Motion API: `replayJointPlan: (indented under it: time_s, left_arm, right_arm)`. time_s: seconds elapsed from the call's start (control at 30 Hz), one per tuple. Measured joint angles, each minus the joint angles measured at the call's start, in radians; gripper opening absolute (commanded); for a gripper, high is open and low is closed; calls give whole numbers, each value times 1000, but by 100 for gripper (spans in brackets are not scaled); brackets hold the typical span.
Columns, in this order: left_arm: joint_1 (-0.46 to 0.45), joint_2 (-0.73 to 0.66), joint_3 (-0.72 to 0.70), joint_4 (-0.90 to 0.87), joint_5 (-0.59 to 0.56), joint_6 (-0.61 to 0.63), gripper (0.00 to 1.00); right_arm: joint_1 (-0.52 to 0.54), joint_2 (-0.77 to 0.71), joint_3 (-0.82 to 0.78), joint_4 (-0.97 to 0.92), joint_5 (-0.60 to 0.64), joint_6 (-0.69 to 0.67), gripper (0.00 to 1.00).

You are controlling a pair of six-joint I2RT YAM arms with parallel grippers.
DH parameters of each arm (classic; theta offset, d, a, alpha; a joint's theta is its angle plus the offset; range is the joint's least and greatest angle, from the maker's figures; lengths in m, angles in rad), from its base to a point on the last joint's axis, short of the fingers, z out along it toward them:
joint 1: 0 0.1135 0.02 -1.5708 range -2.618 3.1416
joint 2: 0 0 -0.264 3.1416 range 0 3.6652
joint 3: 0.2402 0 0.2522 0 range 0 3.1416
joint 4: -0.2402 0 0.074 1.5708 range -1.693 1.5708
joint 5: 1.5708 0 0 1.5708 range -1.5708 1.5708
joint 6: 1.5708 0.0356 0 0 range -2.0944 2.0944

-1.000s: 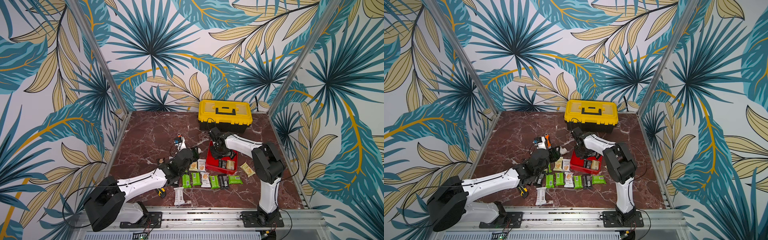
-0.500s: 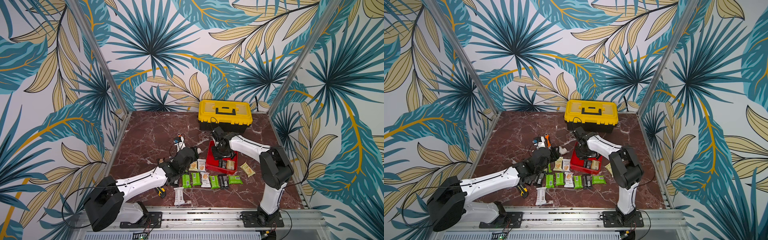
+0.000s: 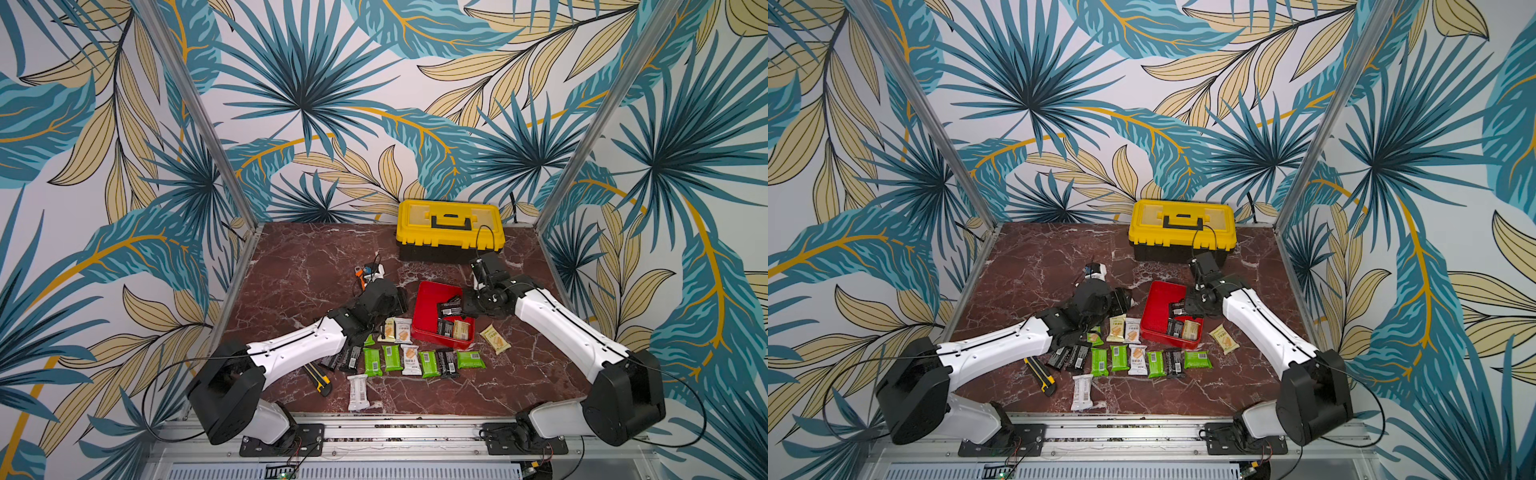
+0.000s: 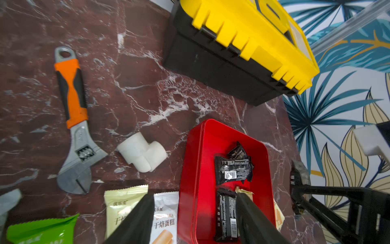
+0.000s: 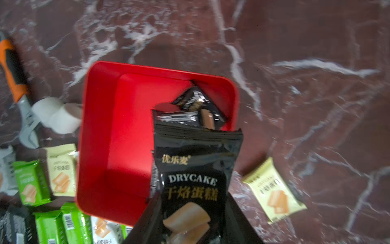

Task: Take the cookies out of the storage box
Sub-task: Place the cookie at the center of the board.

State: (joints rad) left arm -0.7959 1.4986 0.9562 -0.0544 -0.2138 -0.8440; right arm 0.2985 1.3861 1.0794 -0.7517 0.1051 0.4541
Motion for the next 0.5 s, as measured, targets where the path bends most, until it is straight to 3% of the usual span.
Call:
replayJointPlan:
  time_s: [0.17,0.5]
  left_arm:
    - [2,124,129,-87,80,102,72]
    - [4,295,305,-233,219,278,72]
  right_arm:
    - [-105,-28,-89,-8,3,48,40]
    - [-193,70,-146,100,6,117,40]
